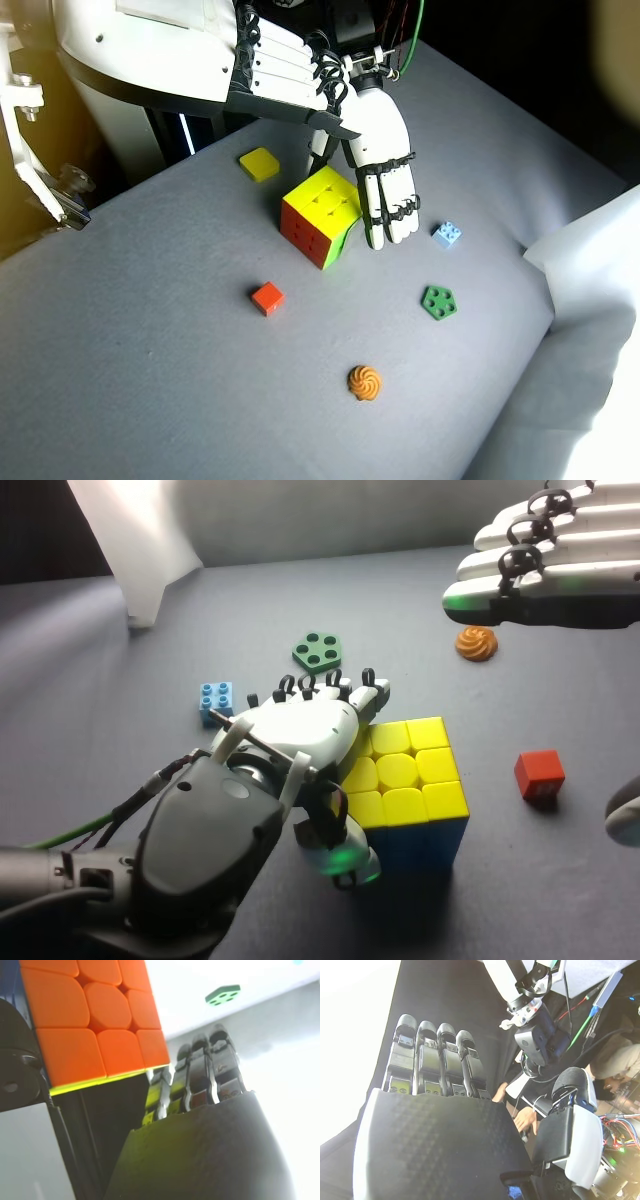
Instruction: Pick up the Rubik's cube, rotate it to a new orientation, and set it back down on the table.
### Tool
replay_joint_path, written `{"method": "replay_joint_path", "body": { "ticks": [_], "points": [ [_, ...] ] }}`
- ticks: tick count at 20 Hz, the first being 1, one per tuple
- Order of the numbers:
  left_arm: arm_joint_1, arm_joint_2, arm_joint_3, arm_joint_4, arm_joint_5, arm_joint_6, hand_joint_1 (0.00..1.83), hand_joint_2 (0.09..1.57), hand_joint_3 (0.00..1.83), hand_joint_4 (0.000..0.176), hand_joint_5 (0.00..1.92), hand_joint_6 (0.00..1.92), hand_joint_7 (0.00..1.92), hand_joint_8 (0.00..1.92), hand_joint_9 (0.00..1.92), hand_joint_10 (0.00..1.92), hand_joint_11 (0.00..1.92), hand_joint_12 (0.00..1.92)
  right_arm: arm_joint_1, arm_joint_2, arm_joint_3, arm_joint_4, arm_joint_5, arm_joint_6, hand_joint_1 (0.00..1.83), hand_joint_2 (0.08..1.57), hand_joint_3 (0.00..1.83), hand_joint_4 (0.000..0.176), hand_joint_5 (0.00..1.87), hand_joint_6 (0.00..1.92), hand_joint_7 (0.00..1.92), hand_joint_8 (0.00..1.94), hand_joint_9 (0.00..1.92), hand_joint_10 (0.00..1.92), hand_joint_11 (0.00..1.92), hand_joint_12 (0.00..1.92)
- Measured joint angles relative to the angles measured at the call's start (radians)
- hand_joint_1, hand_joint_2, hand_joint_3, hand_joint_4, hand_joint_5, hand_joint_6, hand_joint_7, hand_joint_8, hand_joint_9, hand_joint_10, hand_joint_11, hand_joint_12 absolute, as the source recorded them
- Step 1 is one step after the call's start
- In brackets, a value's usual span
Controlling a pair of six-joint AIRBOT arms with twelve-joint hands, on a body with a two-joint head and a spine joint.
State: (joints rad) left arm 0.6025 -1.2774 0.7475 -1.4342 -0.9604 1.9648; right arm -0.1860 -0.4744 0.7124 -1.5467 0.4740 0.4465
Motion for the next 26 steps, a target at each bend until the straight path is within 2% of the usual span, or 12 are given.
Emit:
{"method": "replay_joint_path", "body": {
  "ticks": [1, 2, 4, 8, 9, 12, 16, 19, 20, 21, 25, 26],
  "points": [
    [0.0, -0.003, 0.003, -0.005, -0.001, 0.003, 1.21, 0.85, 0.02, 0.111, 0.01, 0.0, 0.0, 0.0, 0.0, 0.0, 0.0, 0.0, -0.001, 0.0, 0.0, 0.0, 0.0, 0.0, 0.16, 0.93, 0.0, 0.0, 0.12, 0.0, 0.1, 0.0, 0.04, 0.0, 0.0, 0.2],
    [0.0, -0.004, 0.003, -0.013, 0.001, 0.003, 1.18, 0.83, 0.01, 0.085, 0.0, 0.0, 0.0, 0.0, 0.0, 0.0, 0.0, 0.0, -0.001, 0.0, 0.0, 0.0, 0.0, 0.0, 0.15, 0.93, 0.0, 0.0, 0.12, 0.0, 0.09, 0.0, 0.04, 0.0, 0.0, 0.2],
    [-0.002, -0.005, 0.003, -0.023, 0.0, 0.003, 1.25, 0.86, 0.02, 0.115, 0.0, 0.0, 0.0, 0.0, 0.0, 0.0, 0.0, 0.0, -0.001, 0.0, 0.0, 0.0, 0.0, 0.0, 0.17, 0.93, 0.0, 0.0, 0.11, 0.0, 0.08, 0.0, 0.03, 0.0, 0.0, 0.17],
    [-0.016, -0.019, 0.012, -0.045, 0.002, 0.005, 1.18, 0.85, 0.01, 0.123, 0.0, 0.0, 0.0, 0.0, 0.0, 0.0, 0.0, 0.0, -0.007, 0.0, -0.001, -0.001, 0.003, 0.0, 0.16, 0.93, 0.0, 0.0, 0.11, 0.0, 0.09, 0.0, 0.04, 0.0, 0.0, 0.18],
    [-0.019, -0.022, 0.014, -0.053, -0.003, 0.006, 1.17, 0.85, 0.01, 0.147, 0.01, 0.01, 0.0, 0.0, 0.0, 0.0, 0.0, 0.0, -0.007, 0.0, -0.001, -0.001, 0.003, 0.0, 0.16, 0.93, 0.0, 0.0, 0.12, 0.0, 0.09, 0.0, 0.04, 0.0, 0.0, 0.17],
    [-0.022, -0.035, 0.02, -0.065, -0.005, 0.006, 1.18, 0.84, 0.0, 0.107, 0.0, 0.0, 0.0, 0.0, 0.0, 0.0, 0.0, 0.0, -0.007, 0.0, -0.002, 0.0, 0.003, 0.0, 0.19, 0.94, 0.0, 0.0, 0.12, 0.0, 0.09, 0.0, 0.04, 0.0, 0.0, 0.16],
    [-0.022, -0.044, 0.028, -0.072, -0.006, 0.018, 1.24, 0.85, 0.0, 0.1, 0.01, 0.0, 0.0, 0.0, 0.0, 0.0, 0.0, 0.0, -0.007, 0.0, -0.003, -0.002, 0.003, -0.008, 0.19, 0.93, 0.0, 0.0, 0.13, 0.0, 0.1, 0.01, 0.06, 0.0, 0.0, 0.23],
    [-0.022, -0.055, 0.032, -0.069, -0.011, 0.02, 1.18, 0.84, 0.0, 0.129, 0.02, 0.01, 0.0, 0.0, 0.0, 0.0, 0.0, 0.0, -0.008, 0.0, -0.008, -0.002, 0.005, -0.012, 0.19, 0.94, 0.0, 0.0, 0.11, 0.0, 0.08, 0.0, 0.03, 0.0, 0.0, 0.19],
    [-0.022, -0.06, 0.04, -0.07, -0.012, 0.021, 1.17, 0.84, 0.0, 0.111, 0.0, 0.0, 0.0, 0.0, 0.0, 0.0, 0.0, 0.0, -0.012, 0.0, -0.008, 0.0, 0.006, -0.013, 0.18, 0.94, 0.0, 0.0, 0.12, 0.0, 0.09, 0.0, 0.04, 0.0, 0.0, 0.19],
    [-0.022, -0.061, 0.04, -0.07, -0.014, 0.021, 1.19, 0.86, 0.01, 0.12, 0.02, 0.01, 0.0, 0.0, 0.0, 0.0, 0.0, 0.0, -0.013, 0.0, -0.008, -0.002, 0.005, -0.015, 0.17, 0.94, 0.0, 0.0, 0.1, 0.0, 0.08, 0.0, 0.03, 0.0, 0.0, 0.17],
    [-0.016, -0.069, 0.049, -0.06, -0.014, 0.021, 1.19, 0.85, 0.0, 0.081, 0.0, 0.0, 0.0, 0.0, 0.0, 0.0, 0.0, 0.0, -0.013, 0.0, -0.008, -0.002, 0.006, -0.015, 0.15, 0.95, 0.0, 0.0, 0.11, 0.0, 0.08, 0.0, 0.04, 0.0, 0.0, 0.19],
    [-0.014, -0.073, 0.052, -0.06, -0.012, 0.021, 1.23, 0.87, 0.01, 0.09, 0.02, 0.01, 0.0, 0.0, 0.0, 0.0, 0.0, 0.0, -0.013, 0.0, -0.008, -0.002, 0.005, -0.015, 0.17, 0.95, 0.0, 0.0, 0.1, 0.0, 0.08, 0.0, 0.03, 0.0, 0.0, 0.16]
  ]
}}
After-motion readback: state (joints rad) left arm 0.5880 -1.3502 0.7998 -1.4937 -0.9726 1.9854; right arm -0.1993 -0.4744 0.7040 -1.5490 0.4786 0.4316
